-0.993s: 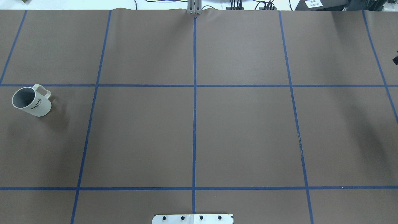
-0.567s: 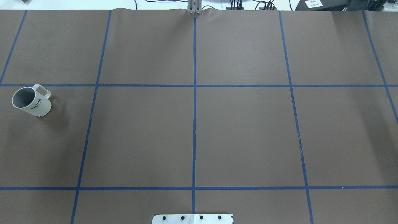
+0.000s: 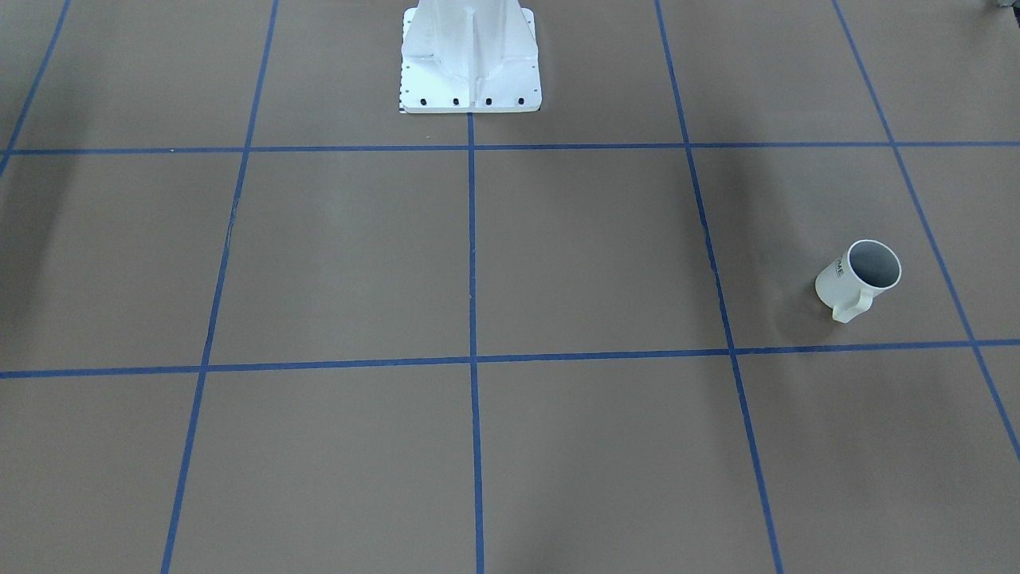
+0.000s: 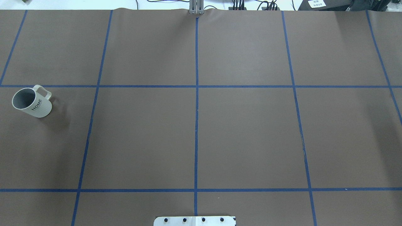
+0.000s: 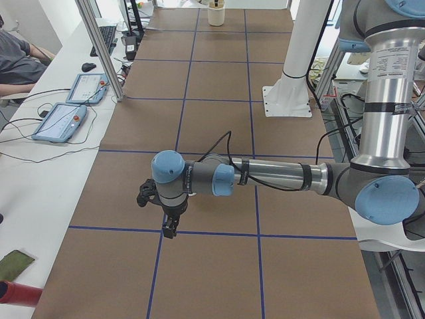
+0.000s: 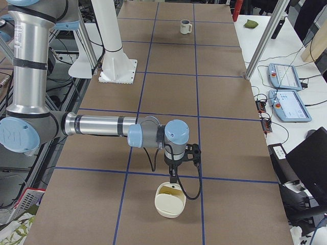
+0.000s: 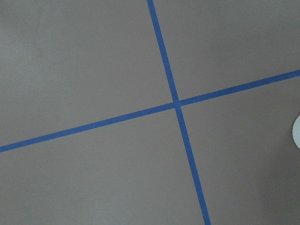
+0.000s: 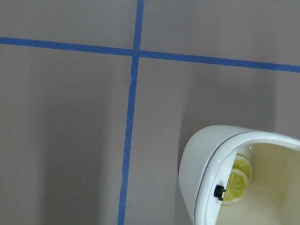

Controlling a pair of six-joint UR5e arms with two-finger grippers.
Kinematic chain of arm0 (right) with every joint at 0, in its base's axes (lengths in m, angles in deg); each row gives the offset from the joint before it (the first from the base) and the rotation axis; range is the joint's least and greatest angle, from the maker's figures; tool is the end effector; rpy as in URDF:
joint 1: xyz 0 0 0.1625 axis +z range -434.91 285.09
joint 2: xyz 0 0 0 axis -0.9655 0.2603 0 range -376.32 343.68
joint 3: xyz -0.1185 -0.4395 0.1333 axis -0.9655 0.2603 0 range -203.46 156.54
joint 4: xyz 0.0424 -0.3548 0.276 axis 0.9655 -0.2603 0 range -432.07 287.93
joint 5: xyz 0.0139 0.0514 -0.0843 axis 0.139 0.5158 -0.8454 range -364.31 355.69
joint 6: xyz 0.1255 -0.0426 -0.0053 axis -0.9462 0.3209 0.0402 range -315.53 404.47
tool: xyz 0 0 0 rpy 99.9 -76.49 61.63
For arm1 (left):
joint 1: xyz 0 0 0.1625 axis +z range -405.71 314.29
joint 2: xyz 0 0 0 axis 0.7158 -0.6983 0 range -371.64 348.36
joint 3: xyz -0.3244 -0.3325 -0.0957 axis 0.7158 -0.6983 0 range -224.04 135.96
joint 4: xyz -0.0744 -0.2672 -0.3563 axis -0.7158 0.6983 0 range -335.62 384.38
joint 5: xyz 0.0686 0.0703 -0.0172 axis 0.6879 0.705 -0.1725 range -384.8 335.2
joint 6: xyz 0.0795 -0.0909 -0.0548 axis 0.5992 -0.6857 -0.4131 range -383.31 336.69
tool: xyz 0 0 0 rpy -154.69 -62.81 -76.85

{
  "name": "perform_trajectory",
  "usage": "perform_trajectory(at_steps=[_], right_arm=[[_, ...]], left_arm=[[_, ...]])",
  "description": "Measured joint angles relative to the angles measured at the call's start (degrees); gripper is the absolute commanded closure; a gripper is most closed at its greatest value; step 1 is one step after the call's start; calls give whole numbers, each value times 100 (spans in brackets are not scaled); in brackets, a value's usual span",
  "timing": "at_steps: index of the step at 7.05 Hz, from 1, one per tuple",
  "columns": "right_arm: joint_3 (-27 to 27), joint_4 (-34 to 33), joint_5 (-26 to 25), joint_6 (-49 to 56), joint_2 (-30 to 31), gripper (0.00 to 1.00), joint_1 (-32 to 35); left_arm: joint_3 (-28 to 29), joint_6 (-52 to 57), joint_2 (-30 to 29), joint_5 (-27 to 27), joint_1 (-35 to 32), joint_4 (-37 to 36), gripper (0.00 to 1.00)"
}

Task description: Left arm hands cup to right arm to dump lemon

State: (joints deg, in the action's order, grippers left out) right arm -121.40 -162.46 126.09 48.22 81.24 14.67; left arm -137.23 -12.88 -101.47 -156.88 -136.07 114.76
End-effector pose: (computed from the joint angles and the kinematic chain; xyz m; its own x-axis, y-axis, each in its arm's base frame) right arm 0.0439 -0.4689 0.7308 0.7594 -0.0709 0.6468 0.0572 0.9975 0.0421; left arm -0.0478 -0.5345 0.7064 0.7313 0.2150 -0.6473 -0.1280 0.9754 0.1793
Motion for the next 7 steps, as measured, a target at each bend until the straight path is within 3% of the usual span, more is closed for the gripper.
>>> perform_trajectory(at_steps=[7], right_arm=[[47, 20, -166, 21, 35, 0, -11]], left_arm=[[-486, -23, 354, -39, -40, 16, 0]])
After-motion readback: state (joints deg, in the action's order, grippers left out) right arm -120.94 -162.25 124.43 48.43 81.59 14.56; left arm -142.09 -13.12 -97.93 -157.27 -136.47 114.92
